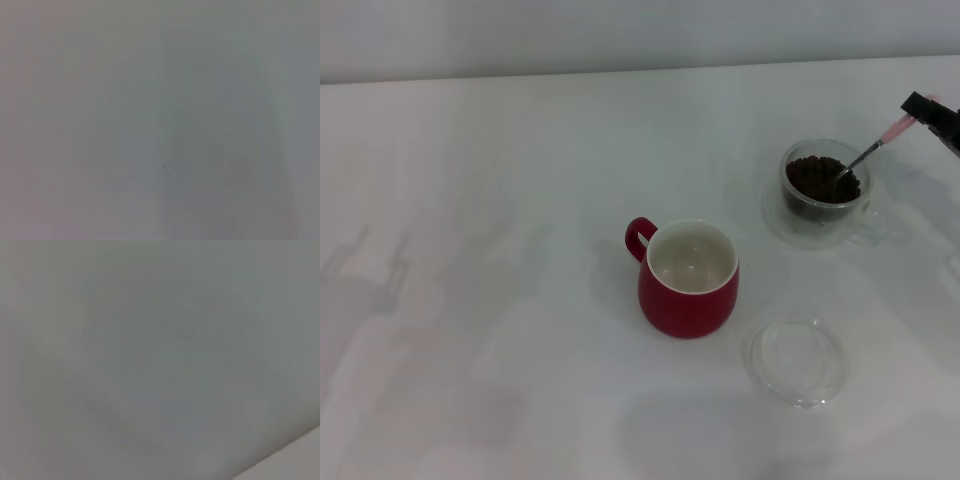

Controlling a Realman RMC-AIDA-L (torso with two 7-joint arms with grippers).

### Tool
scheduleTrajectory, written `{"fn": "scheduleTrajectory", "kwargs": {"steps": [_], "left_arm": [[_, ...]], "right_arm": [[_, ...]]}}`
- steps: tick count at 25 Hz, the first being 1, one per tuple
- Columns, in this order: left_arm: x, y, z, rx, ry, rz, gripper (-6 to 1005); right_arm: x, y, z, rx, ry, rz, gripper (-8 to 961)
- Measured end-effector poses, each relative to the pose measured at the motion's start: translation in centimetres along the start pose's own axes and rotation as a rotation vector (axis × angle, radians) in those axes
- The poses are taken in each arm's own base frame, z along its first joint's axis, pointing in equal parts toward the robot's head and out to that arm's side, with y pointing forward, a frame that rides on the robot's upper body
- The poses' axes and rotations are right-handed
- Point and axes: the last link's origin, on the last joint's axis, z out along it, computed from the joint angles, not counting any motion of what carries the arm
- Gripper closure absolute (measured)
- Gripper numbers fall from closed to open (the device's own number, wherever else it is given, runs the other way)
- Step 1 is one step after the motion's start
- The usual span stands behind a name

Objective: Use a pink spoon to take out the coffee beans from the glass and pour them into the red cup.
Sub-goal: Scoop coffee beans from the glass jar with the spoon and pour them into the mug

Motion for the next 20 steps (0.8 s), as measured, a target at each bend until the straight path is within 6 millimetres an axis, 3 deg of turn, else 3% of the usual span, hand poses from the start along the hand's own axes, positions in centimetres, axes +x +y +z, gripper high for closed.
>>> {"fn": "scheduleTrajectory", "kwargs": {"steps": [20], "left_arm": [[0.0,0.1,-0.4,0.004,-0.002,-0.004,521]], "right_arm": [[-1.2,-0.7,-0.6,0.026,-0.042,0.055,802]]}}
